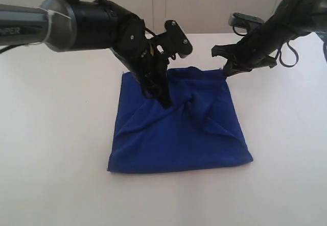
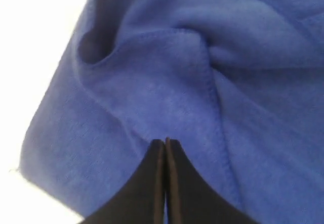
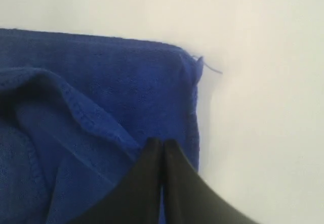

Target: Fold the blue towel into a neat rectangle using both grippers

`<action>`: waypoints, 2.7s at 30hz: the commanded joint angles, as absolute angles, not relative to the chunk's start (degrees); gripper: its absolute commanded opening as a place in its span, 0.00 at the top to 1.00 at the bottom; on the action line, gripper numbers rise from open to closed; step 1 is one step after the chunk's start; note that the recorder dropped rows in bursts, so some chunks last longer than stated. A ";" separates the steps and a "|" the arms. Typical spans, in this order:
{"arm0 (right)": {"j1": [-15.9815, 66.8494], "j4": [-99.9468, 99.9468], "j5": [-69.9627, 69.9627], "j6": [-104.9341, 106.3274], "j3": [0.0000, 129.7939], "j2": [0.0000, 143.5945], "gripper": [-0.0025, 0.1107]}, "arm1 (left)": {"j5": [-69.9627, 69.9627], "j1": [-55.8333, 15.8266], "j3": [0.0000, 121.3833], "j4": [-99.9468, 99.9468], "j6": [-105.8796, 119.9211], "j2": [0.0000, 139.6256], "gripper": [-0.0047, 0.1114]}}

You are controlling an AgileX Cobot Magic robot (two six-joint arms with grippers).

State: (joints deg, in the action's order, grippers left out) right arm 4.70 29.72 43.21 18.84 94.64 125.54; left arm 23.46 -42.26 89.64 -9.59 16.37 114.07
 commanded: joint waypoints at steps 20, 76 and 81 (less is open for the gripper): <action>2.66 37.98 48.72 22.22 94.79 128.89 0.98 | 12.47 -46.09 95.42 -15.06 17.82 125.15 0.51; 2.97 38.52 55.72 31.83 94.79 117.54 0.98 | 31.75 -42.41 95.42 -19.36 -3.19 109.11 0.96; 2.97 37.48 59.55 31.70 94.14 113.30 0.98 | 35.23 -42.41 95.42 -14.72 -3.19 105.20 0.96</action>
State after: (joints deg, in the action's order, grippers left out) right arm 2.94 38.35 57.31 31.07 94.64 116.15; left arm 32.01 -42.46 95.35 -17.38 -2.53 107.35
